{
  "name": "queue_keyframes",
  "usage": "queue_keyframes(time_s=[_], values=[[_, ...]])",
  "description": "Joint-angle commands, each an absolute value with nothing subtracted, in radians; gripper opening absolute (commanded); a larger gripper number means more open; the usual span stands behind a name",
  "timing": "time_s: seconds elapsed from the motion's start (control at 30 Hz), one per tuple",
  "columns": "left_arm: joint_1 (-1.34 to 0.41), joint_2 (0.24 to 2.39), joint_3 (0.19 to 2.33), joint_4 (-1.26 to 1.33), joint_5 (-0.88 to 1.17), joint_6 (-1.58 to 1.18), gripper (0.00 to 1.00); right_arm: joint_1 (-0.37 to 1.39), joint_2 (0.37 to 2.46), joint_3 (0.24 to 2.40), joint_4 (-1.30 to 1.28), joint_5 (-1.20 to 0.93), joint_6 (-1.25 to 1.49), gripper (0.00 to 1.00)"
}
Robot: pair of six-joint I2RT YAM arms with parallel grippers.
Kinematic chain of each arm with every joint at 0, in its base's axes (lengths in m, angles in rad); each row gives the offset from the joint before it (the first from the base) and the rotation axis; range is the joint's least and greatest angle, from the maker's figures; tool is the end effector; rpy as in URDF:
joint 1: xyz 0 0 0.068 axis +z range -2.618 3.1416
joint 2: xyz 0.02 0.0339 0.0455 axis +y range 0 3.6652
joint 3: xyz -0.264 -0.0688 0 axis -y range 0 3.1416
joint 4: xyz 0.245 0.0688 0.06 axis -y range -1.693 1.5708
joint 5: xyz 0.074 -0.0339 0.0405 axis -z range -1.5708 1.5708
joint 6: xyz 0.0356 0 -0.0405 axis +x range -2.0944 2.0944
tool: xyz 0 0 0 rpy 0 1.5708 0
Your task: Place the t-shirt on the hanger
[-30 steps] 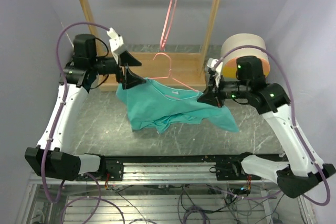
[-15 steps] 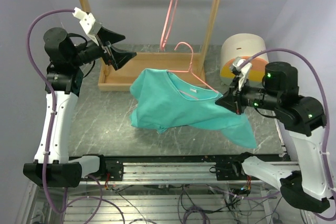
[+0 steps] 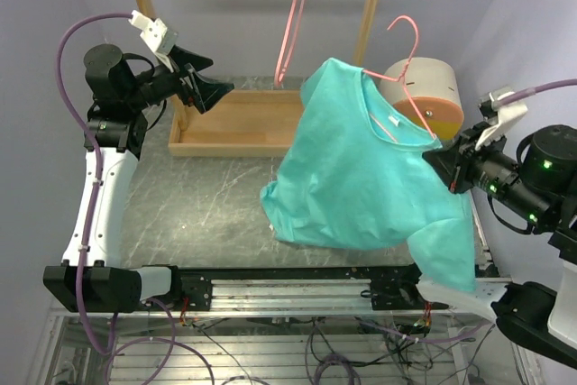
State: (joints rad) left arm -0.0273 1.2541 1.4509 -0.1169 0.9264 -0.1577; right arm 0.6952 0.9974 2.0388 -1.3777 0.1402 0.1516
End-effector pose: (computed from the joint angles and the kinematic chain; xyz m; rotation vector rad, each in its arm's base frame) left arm 0.2605 -0.0356 0.4787 0.6606 1.4377 -0.8313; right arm 0.0430 0.0294 0.5410 -0.4245 1.8807 0.4383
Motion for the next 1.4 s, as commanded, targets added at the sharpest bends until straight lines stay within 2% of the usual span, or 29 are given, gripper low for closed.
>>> queue_keyframes(time_s=[0.0, 0.4, 0.83, 1.37], values=[[-0.016, 1.255, 1.445, -0.11, 0.913, -0.134, 1.0, 0.728, 1.087, 2.073, -1.32, 0.394, 0.164, 0.0], [-0.016, 1.242, 1.394, -0.098, 0.918, -0.13, 1.0, 0.725, 1.346, 2.193, -1.085, 0.48, 0.01, 0.0], [-0.016, 1.235, 1.351, -0.083, 0.933, -0.139, 1.0, 0.584, 1.413, 2.057, -0.827, 0.417, 0.053, 0.0], [-0.017, 1.208, 1.315, -0.113, 0.914, -0.112, 1.0, 0.524, 1.572, 2.084, -0.57, 0.413, 0.069, 0.0]])
